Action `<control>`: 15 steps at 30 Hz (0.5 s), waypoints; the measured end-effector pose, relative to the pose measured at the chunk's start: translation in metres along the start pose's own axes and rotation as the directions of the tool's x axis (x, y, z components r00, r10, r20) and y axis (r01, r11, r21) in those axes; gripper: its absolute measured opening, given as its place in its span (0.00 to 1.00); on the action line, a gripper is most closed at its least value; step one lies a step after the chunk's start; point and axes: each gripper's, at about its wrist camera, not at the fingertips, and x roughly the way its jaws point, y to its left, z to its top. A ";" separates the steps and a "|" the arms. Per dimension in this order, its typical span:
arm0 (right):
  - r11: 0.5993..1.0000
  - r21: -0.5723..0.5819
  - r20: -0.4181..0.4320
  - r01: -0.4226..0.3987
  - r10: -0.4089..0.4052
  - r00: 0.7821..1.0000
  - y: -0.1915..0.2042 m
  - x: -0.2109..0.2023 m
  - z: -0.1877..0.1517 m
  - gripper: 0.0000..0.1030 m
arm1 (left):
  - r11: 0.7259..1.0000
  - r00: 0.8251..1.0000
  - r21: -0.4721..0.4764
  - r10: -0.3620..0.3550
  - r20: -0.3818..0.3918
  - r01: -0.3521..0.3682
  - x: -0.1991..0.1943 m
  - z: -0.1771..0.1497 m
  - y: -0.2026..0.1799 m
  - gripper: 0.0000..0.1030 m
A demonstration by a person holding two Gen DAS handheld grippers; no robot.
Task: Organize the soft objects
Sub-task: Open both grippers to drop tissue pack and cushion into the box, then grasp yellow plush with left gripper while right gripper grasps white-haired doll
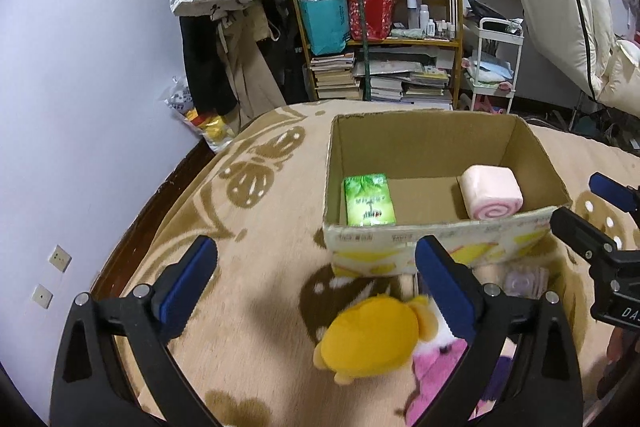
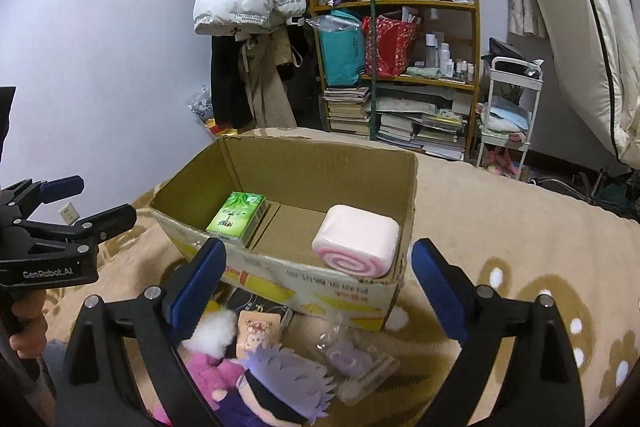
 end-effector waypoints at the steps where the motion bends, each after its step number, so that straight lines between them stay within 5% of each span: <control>1: 1.000 0.002 0.002 0.002 -0.002 1.000 0.000 -0.003 -0.001 1.00 | 1.000 1.000 -0.005 -0.004 -0.006 0.004 -0.002 -0.002 0.002 0.96; 15: 0.999 0.026 -0.004 0.029 -0.029 1.000 0.006 -0.037 -0.016 1.00 | 0.999 0.997 -0.047 0.002 -0.077 -0.006 -0.029 -0.031 0.015 0.96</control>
